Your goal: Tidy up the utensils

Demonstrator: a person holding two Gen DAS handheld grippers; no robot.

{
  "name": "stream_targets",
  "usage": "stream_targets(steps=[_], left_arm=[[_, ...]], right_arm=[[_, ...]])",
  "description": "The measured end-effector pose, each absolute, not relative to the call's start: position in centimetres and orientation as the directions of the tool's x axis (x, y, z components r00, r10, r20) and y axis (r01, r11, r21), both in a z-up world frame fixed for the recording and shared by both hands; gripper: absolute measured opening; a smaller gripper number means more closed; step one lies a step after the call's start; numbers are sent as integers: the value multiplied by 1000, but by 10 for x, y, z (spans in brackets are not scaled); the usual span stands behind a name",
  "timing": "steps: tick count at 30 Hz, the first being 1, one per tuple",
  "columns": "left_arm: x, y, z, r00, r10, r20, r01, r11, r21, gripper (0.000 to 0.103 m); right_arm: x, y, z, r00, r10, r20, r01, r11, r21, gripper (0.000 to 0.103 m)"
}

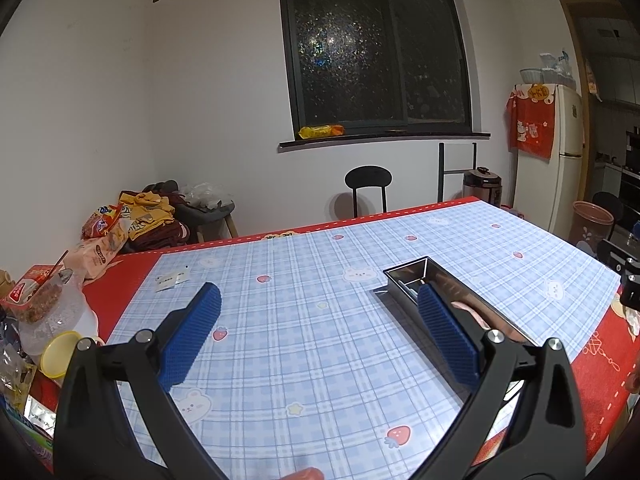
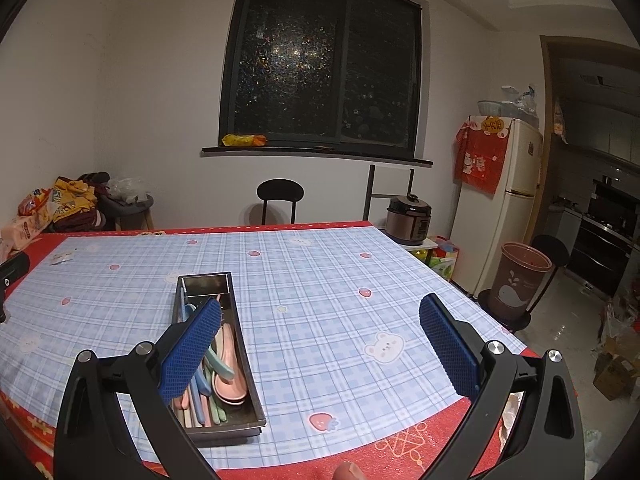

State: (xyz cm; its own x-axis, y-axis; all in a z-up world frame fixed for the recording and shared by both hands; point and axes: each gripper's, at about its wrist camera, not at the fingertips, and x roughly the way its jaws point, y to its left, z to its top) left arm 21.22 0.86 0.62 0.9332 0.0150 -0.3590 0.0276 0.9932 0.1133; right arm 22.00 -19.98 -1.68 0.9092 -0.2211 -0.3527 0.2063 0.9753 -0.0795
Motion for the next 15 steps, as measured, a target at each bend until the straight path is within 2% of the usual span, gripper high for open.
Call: stream_targets(steps=[15], left_arm=[[213,7,4,932,17,-363,28,993,118,97]], right_arm=[[221,-203,-19,905,-225,-361,210,974,-81,97]])
